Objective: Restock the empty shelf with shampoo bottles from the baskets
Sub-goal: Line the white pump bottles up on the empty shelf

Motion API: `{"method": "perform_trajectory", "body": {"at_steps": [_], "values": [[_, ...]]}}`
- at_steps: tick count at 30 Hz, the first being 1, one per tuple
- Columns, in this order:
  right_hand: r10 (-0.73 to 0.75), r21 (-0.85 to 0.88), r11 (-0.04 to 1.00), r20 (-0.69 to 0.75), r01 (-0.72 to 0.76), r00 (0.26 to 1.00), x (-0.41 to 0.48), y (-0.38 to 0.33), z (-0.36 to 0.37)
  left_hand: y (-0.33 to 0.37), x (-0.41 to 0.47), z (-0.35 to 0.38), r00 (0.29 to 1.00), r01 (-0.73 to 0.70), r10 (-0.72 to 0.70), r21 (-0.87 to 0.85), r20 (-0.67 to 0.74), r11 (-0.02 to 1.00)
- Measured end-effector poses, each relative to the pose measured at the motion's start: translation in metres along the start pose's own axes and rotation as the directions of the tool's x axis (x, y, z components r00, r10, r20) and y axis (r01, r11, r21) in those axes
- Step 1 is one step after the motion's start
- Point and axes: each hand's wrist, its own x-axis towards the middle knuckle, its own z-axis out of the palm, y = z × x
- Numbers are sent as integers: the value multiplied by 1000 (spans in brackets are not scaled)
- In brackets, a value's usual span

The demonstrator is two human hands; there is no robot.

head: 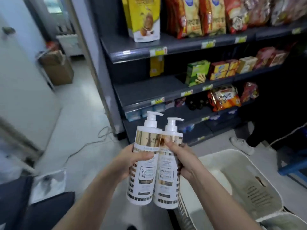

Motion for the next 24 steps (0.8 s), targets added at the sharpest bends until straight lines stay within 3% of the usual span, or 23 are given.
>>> {"method": "perform_trajectory", "body": {"at_steps": [5,11,18,24], "values": [[38,-86,996,188,-22,981,14,-5,88,13,-64,-62,953,-88,89,16,-291,996],[41,-185,982,402,37,915,31,-11,197,34,-127,-129,771,-189,161,21,-615,982],[-6,-242,951,604,190,797,46,-8,313,57,-188,-201,538,-312,248,83,-805,946],[-16,-238,934,716,266,698,50,-3,399,76,-242,-234,337,-340,327,209,-883,917]]}}
